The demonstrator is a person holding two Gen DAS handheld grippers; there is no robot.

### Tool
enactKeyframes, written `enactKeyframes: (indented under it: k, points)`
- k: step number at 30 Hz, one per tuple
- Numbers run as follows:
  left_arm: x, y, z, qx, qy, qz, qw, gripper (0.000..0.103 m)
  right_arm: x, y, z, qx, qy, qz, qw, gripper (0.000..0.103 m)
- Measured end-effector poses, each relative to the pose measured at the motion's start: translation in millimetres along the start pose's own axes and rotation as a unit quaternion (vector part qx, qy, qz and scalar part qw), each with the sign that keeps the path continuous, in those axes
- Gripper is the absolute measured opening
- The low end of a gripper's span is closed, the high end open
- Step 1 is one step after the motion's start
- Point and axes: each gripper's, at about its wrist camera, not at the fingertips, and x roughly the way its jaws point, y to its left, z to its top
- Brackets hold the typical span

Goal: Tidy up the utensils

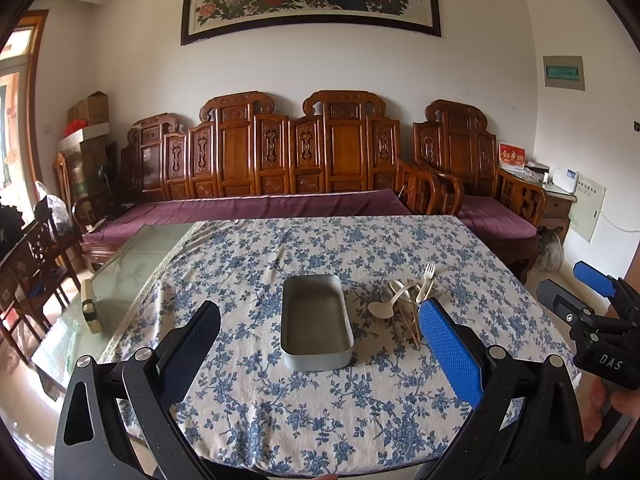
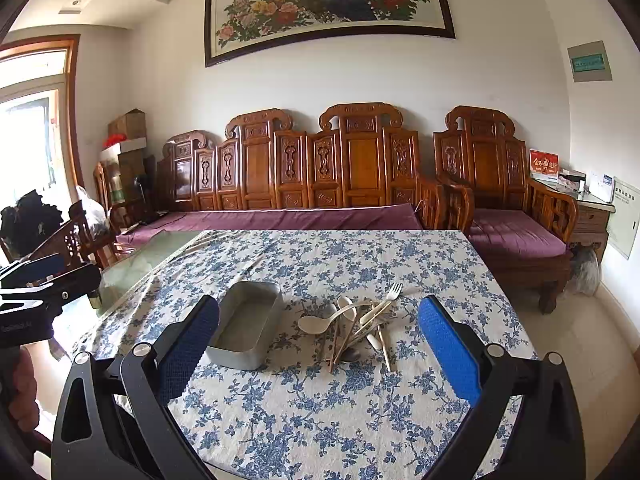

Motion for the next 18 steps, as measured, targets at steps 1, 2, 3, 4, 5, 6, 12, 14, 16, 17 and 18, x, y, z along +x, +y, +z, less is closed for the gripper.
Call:
enactKeyframes:
  k: [1,2,3,4,5,6,12,14,16,17,18]
  points:
    - [0.5,0.3,-0.5,0.0,0.0,0.0,1.0,0.097,-0.6,0.3,0.1,0.0,0.0,0.0,1.0,0.1]
    - [0.7,0.6,-0.9,0.0,0.001,0.0,1.0,0.097,-0.7,0.6,0.0,-0.001,0.0,0.0,1.0,0.1]
    - [0.7,0.3,-0.9,0.0,0.001,0.0,1.0,0.097,-0.8,0.6,-0.1,-0.001,0.0,0.0,1.0,0.1]
    - [0.5,0.1,-0.8,0.0,0.0,0.0,1.0,0.097,-0.5,-0.1,-0.2,0.0,0.0,0.0,1.0,0.1]
    - [0.6,0.3,-1.0,0.0,0.0,0.0,1.0,0.097,-0.5,0.1,-0.3,0.0,0.0,0.0,1.0,0.1]
    - [0.6,0.1,-0.8,0.0,0.0,0.0,1.0,0.097,-0.2,-0.3,-0.3,0.0,0.0,0.0,1.0,0.1]
    - [1.3,1.7,-2.5,0.0,-0.001,0.0,1.0,0.097,-0.1,0.1,-0.6,-0.001,0.0,0.001,1.0,0.1]
    - [1.0,1.5,-1.8,0.0,0.0,0.0,1.0,0.097,0.1,0.5,-0.9,-0.002,0.0,0.001,1.0,0.1]
    - [2.0,1.9,-1.4,0.0,0.0,0.0,1.0,0.097,0.7,0.6,-1.4,-0.002,0.0,0.002,1.0,0.1]
    - [2.4,2.7,-1.7,0.0,0.0,0.0,1.0,0.097,0.5,0.9,-1.5,-0.002,0.0,0.002,1.0,0.1]
    - [2.4,2.7,-1.8,0.0,0.0,-0.001,1.0,0.097,0.8,0.3,-1.3,-0.002,0.0,0.002,1.0,0.1]
